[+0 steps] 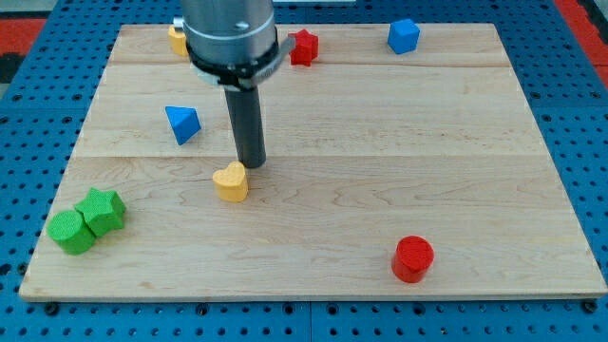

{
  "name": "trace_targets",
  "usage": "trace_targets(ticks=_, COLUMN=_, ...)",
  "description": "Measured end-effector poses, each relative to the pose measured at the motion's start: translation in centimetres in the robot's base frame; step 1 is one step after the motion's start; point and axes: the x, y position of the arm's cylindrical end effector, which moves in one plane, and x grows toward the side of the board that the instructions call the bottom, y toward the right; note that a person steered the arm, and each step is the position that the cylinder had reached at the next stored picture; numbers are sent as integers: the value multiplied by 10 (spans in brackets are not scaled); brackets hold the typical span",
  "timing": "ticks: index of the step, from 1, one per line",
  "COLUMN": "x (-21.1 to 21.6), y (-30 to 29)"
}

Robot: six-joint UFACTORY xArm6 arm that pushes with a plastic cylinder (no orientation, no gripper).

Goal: Push the yellow heart to bottom center

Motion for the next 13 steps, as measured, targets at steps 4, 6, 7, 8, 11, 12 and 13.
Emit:
trace_targets(ticks=4, x=39, y=-69)
trace_targets(ticks=6, x=38, y=-8)
trace_targets(ticks=7, x=79, y=-12)
trace_targets(ticks=8, x=86, y=-12)
trace_targets(ticks=11, x=111, y=-12)
trace_targets(ticks=12, x=128, y=-13)
trace_targets(ticks=13, x=177, y=-47)
